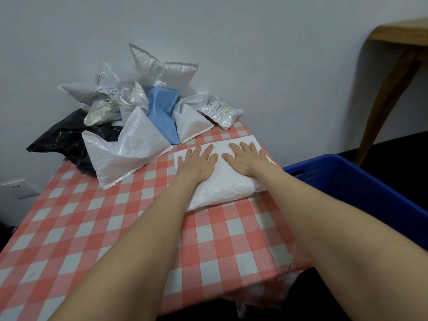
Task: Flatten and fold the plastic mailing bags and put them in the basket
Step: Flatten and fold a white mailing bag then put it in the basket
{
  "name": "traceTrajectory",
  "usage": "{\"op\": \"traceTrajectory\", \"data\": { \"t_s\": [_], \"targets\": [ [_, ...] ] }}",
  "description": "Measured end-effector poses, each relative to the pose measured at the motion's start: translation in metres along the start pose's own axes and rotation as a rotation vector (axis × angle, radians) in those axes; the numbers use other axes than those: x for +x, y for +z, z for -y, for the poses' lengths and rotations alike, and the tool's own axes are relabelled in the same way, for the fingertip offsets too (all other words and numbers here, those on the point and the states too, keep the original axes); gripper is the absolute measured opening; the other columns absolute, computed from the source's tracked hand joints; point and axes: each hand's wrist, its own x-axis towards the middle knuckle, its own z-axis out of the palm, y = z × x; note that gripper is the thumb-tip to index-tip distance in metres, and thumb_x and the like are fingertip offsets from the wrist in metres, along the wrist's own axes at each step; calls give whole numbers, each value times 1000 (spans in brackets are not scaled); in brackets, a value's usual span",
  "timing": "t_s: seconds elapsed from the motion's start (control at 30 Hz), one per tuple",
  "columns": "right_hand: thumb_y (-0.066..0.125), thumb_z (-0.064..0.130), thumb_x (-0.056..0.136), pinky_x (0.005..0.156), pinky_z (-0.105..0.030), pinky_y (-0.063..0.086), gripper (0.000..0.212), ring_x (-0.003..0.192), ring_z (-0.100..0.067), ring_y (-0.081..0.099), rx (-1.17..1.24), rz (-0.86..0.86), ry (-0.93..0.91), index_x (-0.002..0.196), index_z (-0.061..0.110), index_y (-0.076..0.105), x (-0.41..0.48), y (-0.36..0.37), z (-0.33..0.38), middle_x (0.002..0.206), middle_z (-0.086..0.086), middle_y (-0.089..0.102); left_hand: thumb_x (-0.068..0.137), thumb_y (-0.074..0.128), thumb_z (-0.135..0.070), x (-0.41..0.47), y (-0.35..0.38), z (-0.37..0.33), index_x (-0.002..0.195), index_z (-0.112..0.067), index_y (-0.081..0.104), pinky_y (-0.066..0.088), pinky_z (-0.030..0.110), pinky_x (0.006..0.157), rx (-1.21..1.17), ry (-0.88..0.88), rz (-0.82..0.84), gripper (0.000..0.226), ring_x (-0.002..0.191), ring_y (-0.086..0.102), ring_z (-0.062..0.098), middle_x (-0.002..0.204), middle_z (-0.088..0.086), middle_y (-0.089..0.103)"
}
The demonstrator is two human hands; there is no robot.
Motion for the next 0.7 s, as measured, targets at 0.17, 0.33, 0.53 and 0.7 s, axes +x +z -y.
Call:
{"op": "traceTrajectory", "data": {
  "t_s": [0.17, 0.33, 0.53, 0.7],
  "targets": [
    [12, 60, 98, 118, -51, -1, 64, 149, -28, -8, -1, -13, 5, 154, 31, 4, 1, 1, 0, 163, -3, -2, 100, 12, -50, 0, 0, -1, 151, -39, 7, -1, 50, 117, -5, 0, -8, 53, 148, 0, 24, 161, -1, 3],
    [12, 60, 98, 118, -51, -3, 63, 149, -28, -9, -1, -16, 12, 154, 32, 2, 0, 3, 0, 163, -3, -4, 100, 13, -49, 0, 4, 0, 151, -39, 11, 1, 49, 117, -2, -9, -33, 51, 148, 4, 23, 161, -1, 6],
    [17, 54, 99, 118, -52, 1, 61, 148, -30, -9, 145, -24, 22, 154, 32, 3, -16, -13, -4, 162, -6, -6, 103, 19, -35, -16, -7, -1, 152, -29, 14, 17, 45, 117, -11, 67, -109, 49, 146, 13, 25, 159, 9, 14],
    [20, 47, 100, 117, -52, 2, 58, 148, -32, -9, 110, -112, 3, 154, 30, 5, -41, -19, -3, 162, -7, -3, 101, 14, -43, -39, -14, -6, 152, -36, 3, 3, 52, 118, -56, 19, -114, 53, 148, -2, 24, 161, 3, -1]
  ]
}}
